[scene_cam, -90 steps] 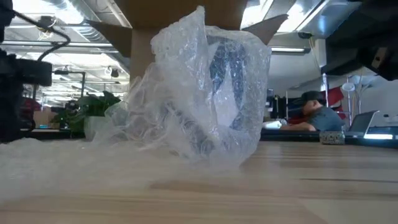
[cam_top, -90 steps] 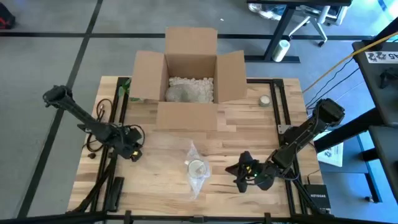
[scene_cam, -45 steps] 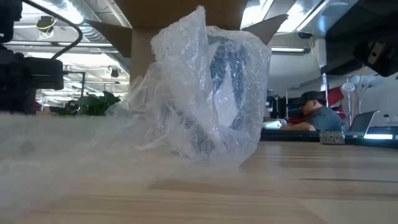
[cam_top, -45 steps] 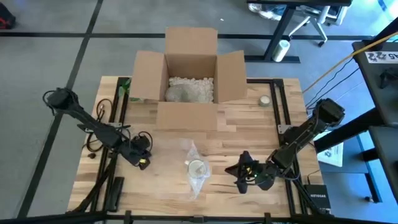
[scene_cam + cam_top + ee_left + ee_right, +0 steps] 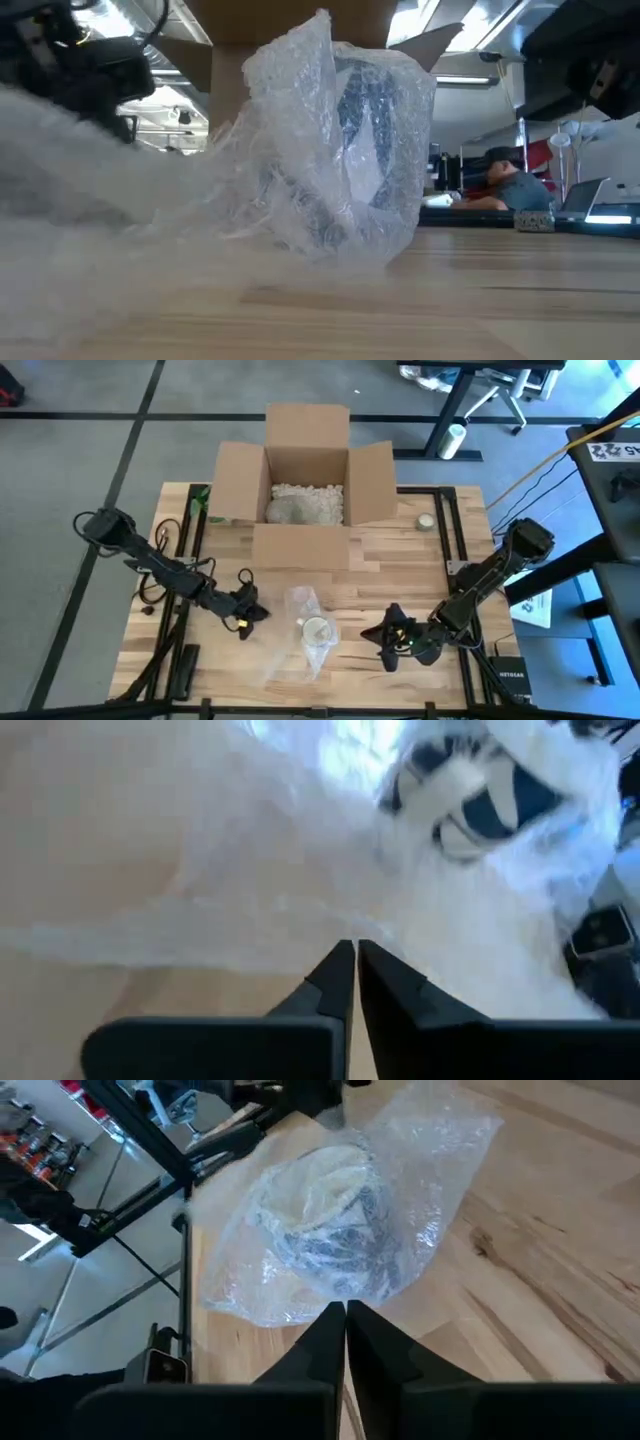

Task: Wrap mug
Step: Wrap the blue mug with the bubble wrap

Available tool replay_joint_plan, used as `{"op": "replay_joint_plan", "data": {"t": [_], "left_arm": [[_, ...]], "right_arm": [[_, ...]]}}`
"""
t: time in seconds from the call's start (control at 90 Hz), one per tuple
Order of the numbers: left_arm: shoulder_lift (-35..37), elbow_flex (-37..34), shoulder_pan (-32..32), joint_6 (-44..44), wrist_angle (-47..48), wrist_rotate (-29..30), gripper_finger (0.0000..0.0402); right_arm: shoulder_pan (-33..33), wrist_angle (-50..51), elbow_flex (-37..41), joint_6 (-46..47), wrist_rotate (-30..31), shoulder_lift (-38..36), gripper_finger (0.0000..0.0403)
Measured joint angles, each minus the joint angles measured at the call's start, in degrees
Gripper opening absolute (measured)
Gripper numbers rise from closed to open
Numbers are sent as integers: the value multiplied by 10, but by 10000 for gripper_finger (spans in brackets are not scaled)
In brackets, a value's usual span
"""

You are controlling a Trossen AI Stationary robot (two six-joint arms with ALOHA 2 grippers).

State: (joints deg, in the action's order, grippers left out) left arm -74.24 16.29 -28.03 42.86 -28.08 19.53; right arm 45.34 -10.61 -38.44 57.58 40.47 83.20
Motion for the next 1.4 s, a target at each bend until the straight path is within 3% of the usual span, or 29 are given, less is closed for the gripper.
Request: {"op": "replay_joint_plan", "data": {"t": [0.144, 0.322, 0.444, 0.644, 0.967, 1.178, 1.4], "left_arm": [[-14, 0, 11, -34, -55, -11, 0], [-25, 2, 16, -39, -58, -15, 0], [-27, 2, 16, -38, -61, -16, 0], [-27, 3, 16, -51, -90, -16, 0], [-27, 3, 14, -47, -89, -16, 0], [-27, 3, 5, -49, -108, -16, 0], [-27, 3, -5, -52, -116, -16, 0]], "right_arm": [[-1, -20, 0, -12, 5, 0, 0], [-32, -33, -7, -49, -7, 0, 0], [-80, -33, -44, -112, -71, 3, 0], [-159, 7, -147, -239, -197, 37, 0], [-238, 178, -331, -312, -331, 155, 35], [-248, 249, -461, -389, -358, 242, 74], [-250, 365, -580, -467, -357, 323, 81]]}}
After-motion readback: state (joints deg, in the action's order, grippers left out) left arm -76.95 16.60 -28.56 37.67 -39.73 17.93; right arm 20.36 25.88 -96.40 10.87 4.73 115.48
